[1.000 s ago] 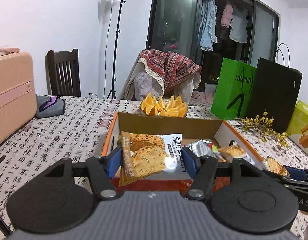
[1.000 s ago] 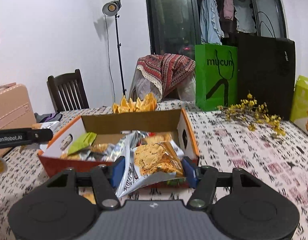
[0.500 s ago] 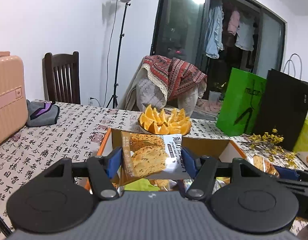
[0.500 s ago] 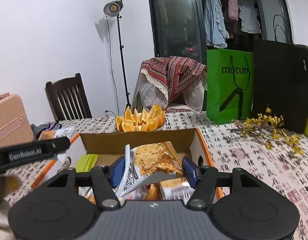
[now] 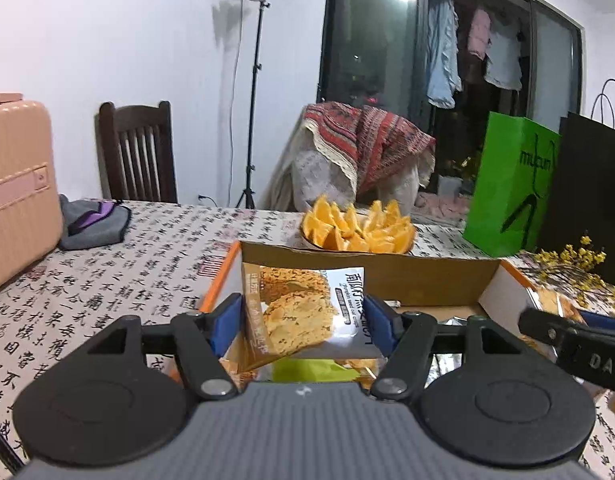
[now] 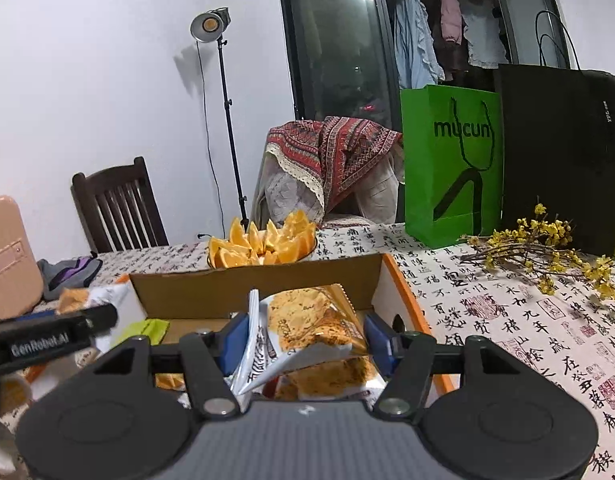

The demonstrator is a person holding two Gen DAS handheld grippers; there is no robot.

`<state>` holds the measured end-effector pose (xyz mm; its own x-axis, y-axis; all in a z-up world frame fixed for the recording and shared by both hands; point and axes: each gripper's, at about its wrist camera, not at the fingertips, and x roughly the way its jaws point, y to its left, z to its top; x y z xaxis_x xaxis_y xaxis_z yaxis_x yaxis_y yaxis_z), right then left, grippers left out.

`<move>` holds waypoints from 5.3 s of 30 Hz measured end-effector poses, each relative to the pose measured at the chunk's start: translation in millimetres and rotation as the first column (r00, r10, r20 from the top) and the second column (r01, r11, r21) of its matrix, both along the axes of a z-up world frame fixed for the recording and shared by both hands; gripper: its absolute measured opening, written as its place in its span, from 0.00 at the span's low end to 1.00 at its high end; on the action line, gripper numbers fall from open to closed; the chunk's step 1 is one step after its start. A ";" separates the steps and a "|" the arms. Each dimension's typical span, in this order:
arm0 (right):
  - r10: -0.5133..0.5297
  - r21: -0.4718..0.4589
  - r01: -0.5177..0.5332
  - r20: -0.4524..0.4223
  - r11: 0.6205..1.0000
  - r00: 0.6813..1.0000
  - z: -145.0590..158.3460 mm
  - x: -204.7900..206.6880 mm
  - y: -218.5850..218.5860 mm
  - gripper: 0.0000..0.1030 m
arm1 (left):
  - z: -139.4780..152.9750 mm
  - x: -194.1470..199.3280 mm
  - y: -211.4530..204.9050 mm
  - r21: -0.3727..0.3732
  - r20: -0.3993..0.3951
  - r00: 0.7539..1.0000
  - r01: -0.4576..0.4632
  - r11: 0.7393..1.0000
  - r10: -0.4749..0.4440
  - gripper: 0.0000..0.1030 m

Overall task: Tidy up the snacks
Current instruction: 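Lower both cracker packets into the box and open both grippers, then move both grippers back from the box toward the last packets, then grasp a cracker packet with the right gripper while the left grasps another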

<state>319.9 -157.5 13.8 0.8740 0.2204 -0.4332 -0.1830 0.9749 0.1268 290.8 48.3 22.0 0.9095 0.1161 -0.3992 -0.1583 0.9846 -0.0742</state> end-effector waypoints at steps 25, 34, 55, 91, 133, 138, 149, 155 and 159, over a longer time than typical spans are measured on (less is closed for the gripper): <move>0.028 0.032 -0.027 -0.016 0.999 0.999 -4.6 -4.2 -3.6 1.00 | 9.0 -19.5 9.2 -0.056 0.091 0.994 -0.050 0.997 0.055 1.00; 0.005 0.044 -0.002 -0.070 0.999 0.998 1.1 -7.0 -8.2 1.00 | 32.4 -45.0 13.2 -0.071 0.099 0.993 -0.053 0.996 0.060 1.00; 0.086 -0.032 -0.090 -0.103 0.995 0.991 13.0 -105.4 -2.9 1.00 | 30.5 -144.2 38.2 -0.050 0.066 0.998 -0.019 0.999 0.022 1.00; 0.174 -0.093 -0.201 -0.234 0.975 0.957 -31.2 -162.0 35.6 1.00 | -22.5 -215.3 77.6 -0.080 -0.041 0.999 -0.005 0.997 0.002 1.00; 0.148 0.006 -0.147 -0.036 0.989 0.988 -18.1 -181.4 -10.9 0.21 | -29.4 -195.6 30.3 -0.106 -0.108 0.988 0.095 0.990 -0.106 1.00; 0.088 0.044 -0.087 -0.033 0.995 0.996 -20.7 -177.4 -40.3 0.21 | -28.5 -177.1 2.3 -0.084 -0.142 0.979 0.138 0.987 -0.149 1.00; -0.006 0.104 0.011 -0.044 0.995 0.999 -30.8 -163.6 -86.4 0.21 | -29.8 -112.1 -56.2 -0.054 -0.240 0.963 0.115 0.992 -0.125 1.00; -0.026 0.120 0.032 -0.054 0.992 0.998 -37.5 -156.6 -102.0 0.21 | -44.8 -81.6 -78.8 -0.036 -0.314 0.946 0.079 0.996 -0.087 1.00; -0.035 0.137 0.044 -0.064 0.990 0.997 -42.8 -151.1 -107.7 0.21 | -52.9 -68.9 -88.8 -0.017 -0.329 0.942 0.066 0.998 -0.068 1.00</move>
<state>168.8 -265.2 -29.0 0.8560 0.2476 -0.4539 -0.1323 0.9535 0.2708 221.9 -40.5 -30.9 0.7327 0.0560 -0.6782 -0.1084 0.9935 -0.0350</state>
